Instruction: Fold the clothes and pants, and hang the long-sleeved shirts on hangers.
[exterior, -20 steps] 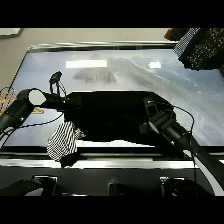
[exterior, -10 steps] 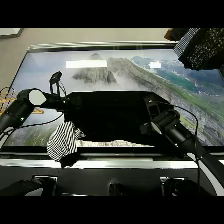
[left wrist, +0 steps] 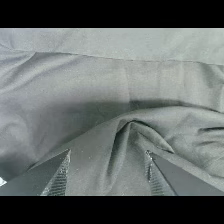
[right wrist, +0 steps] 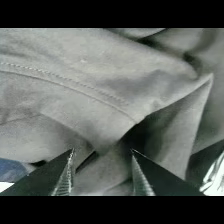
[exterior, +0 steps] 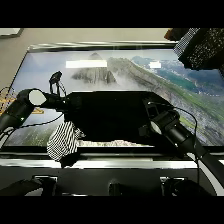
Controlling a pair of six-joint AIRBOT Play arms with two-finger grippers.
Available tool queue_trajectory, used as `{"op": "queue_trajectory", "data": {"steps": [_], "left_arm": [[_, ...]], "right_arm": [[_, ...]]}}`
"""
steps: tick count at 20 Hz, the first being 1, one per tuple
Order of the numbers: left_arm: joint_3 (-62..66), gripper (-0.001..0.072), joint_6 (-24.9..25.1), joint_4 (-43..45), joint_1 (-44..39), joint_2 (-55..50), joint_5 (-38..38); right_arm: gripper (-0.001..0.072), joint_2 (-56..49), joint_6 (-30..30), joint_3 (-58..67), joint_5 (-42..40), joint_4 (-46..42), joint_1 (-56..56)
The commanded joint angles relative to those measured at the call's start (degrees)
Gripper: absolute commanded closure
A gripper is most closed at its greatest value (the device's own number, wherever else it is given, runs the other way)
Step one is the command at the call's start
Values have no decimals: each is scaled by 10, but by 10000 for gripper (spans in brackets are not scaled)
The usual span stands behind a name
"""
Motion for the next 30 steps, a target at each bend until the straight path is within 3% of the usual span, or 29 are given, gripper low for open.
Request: {"op": "queue_trajectory", "data": {"steps": [1,15,23,30], "left_arm": [[0,174,0,3,1,0,0],[0,174,0,6,1,0,0],[0,174,0,10,1,-1,0],[0,174,0,10,1,-1,0]], "right_arm": [[324,-4,12,-1,-11,-38,0],[361,-52,39,-4,-88,-82,0],[329,28,-2,2,28,-35,0],[322,28,0,-4,15,-23,0]]}}
